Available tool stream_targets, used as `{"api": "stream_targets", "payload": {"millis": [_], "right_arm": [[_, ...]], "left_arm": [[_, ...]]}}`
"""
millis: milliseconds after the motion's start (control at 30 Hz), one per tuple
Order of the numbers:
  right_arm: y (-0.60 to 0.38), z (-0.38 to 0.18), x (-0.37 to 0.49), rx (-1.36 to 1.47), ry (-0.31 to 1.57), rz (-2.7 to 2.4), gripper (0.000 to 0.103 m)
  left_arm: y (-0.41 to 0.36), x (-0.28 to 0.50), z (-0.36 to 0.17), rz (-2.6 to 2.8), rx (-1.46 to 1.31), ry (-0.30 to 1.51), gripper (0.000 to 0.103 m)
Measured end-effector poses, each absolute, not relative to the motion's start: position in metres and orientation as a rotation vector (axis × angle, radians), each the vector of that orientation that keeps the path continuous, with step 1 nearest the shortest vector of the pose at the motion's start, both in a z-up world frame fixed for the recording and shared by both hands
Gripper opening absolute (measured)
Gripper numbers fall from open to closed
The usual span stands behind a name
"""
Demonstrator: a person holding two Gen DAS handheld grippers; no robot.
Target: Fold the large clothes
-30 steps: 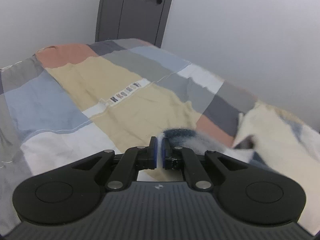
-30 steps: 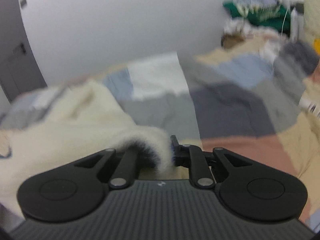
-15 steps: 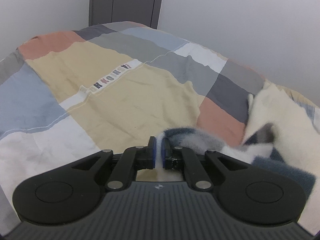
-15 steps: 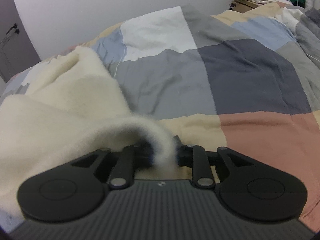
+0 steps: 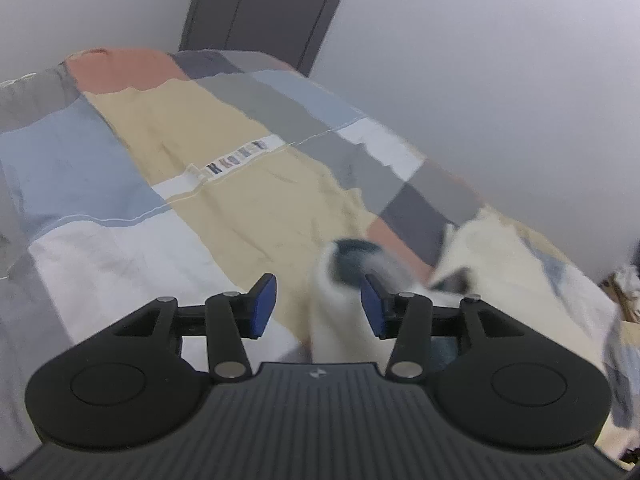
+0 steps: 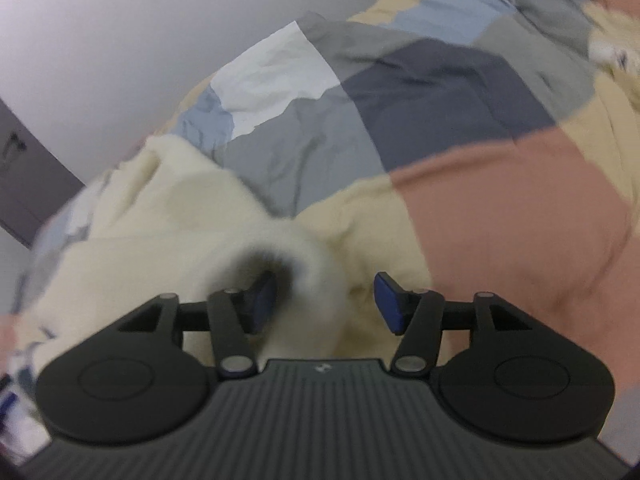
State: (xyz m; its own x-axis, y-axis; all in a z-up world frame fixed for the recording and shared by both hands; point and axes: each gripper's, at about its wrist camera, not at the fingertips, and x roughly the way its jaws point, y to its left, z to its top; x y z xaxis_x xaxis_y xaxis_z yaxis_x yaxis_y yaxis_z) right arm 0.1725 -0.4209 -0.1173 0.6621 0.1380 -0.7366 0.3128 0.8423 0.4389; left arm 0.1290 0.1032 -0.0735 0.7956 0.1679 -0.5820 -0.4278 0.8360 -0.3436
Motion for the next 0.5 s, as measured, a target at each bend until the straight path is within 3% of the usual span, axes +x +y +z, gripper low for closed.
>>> {"api": "stream_targets", "payload": {"millis": [233,500], "right_arm": [[-0.398,-0.109,0.144,0.592,0.861,-0.053,0.058],[-0.390,-0.132,0.138,0.627,0.943,-0.089,0.059]], "left_arm": [[0.050,0.106,-0.064,0.154,-0.428,0.582,0.057],[0.015,0.130,-0.110,0.000,-0.557,0.778,0.058]]}}
